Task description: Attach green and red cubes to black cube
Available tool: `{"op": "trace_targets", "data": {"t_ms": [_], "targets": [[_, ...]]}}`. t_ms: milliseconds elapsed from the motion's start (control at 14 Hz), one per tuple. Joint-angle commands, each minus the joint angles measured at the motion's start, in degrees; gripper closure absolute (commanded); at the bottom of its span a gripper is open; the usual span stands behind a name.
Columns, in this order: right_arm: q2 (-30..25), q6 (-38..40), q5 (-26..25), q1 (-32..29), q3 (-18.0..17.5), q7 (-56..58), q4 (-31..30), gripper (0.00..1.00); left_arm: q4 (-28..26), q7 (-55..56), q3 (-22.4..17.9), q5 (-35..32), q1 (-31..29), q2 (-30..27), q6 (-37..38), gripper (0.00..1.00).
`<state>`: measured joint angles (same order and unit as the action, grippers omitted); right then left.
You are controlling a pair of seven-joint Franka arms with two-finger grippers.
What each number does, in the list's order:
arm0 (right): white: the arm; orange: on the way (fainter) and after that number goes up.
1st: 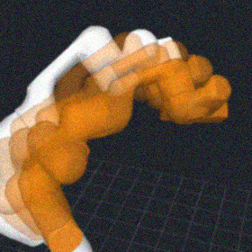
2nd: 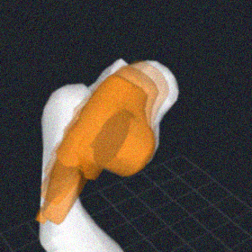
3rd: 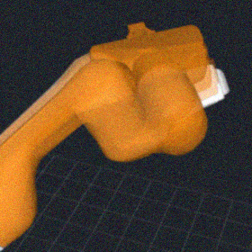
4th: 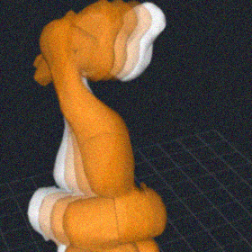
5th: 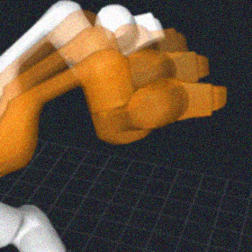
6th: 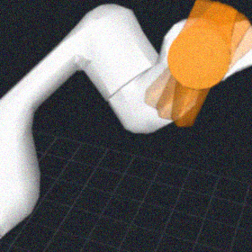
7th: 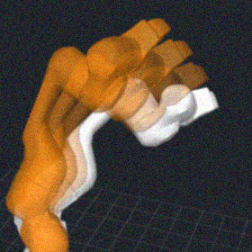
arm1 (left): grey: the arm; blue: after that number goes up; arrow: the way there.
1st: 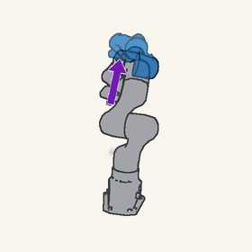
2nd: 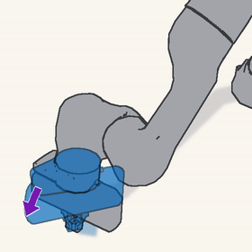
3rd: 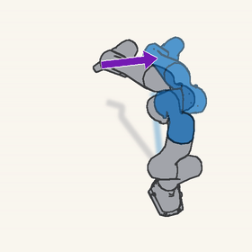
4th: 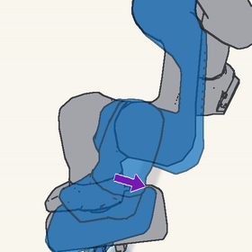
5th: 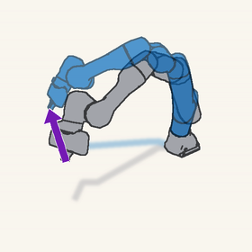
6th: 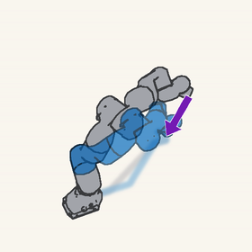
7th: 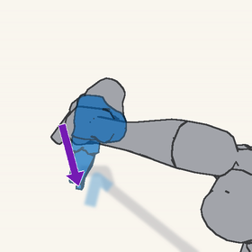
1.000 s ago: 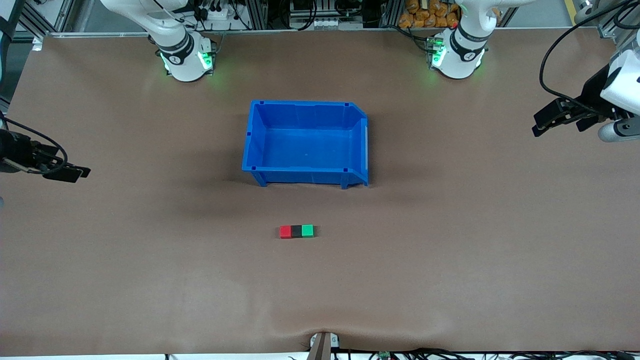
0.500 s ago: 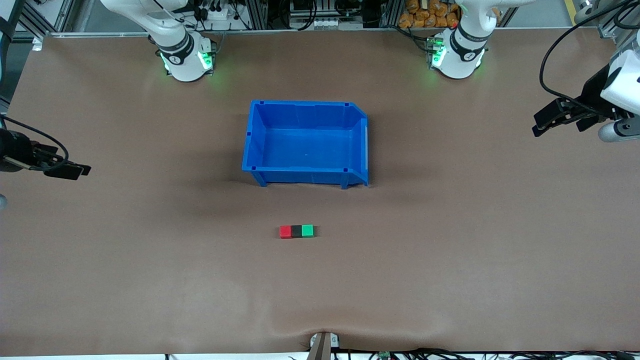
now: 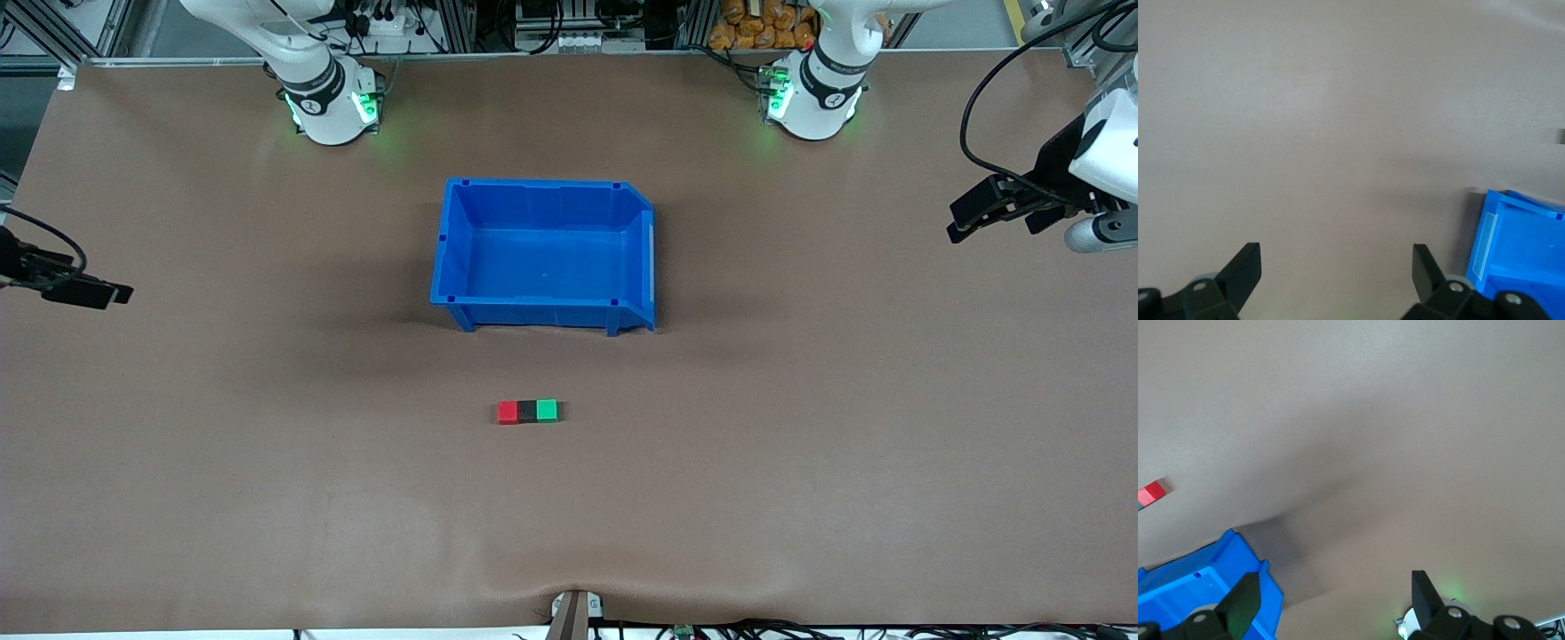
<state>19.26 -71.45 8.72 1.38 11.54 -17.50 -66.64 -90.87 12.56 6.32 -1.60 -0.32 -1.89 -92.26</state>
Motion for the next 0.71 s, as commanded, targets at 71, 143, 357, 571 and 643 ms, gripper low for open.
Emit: {"op": "trace_targets", "data": {"t_ms": [71,143,357,571,643], "targets": [[-3.9,0.4,-0.9,-2.8,-2.0,3.0,-3.1,0.00,1.3,-0.5,0.4,-1.2,-0.3,0.6,0.9,0.00],[-4.4,0.5,-0.9,-2.8,-2.0,3.1,-3.1,0.00,1.3,-0.5,0.4,-1.2,-0.3,0.6,0.9,0.00],[-6.9,0.4,-1.1,-2.9,-2.1,6.0,-5.5,0.00,1.3,-0.5,0.4,-1.2,-0.4,0.6,0.9,0.00],[-9.9,-0.2,-3.3,-2.8,-3.6,6.8,-8.2,0.00,1.3,-0.8,0.3,-1.2,-0.6,0.7,0.9,0.00],[-10.8,-0.4,-4.0,-2.9,-4.2,6.8,-9.2,0.00,1.2,-0.9,0.3,-1.2,-0.6,0.6,0.9,0.00]]}}
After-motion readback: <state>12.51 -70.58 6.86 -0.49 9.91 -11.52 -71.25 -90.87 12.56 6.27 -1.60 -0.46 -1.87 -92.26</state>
